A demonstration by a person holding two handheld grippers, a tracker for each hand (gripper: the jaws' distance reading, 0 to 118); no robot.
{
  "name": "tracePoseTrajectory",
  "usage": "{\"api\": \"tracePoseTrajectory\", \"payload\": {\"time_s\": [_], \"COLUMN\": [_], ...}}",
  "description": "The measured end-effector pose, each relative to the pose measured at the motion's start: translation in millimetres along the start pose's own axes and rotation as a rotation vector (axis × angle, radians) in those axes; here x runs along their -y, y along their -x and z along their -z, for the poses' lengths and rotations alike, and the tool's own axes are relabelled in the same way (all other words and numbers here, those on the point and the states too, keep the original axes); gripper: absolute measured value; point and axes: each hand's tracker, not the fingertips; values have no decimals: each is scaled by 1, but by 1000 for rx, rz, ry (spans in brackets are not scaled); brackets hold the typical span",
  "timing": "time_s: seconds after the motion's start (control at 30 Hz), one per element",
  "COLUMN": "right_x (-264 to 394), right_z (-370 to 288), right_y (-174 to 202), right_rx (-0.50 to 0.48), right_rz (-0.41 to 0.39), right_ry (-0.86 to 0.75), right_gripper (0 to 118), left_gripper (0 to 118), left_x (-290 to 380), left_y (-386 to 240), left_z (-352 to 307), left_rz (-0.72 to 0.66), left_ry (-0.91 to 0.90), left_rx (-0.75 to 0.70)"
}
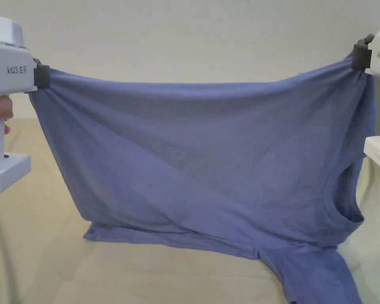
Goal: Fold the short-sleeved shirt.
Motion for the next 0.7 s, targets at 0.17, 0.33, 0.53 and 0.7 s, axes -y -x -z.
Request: {"api": "tracePoseTrajectory", "payload": {"time_s": [0.17,0.33,0.53,0.7], "right_x": [71,128,177,198], "right_z": [-17,-62,-149,-235], "right_y": [10,4,6,-1], "right_rx": [-40,-90,-106,-101], "right_rz": [-37,100,102,133], "right_ry": [115,199,254,292], "right_gripper": [3,3,3,3], "left_gripper": [0,0,0,0], "left_x": [54,123,185,218], "left_y": [-6,-6,-4,10], "left_z": [-9,-40,-109,-186], "left_rz": [-7,-56,-93,-134], "left_ry": [77,157,217,219], "left_rx": [54,100,136,165]}}
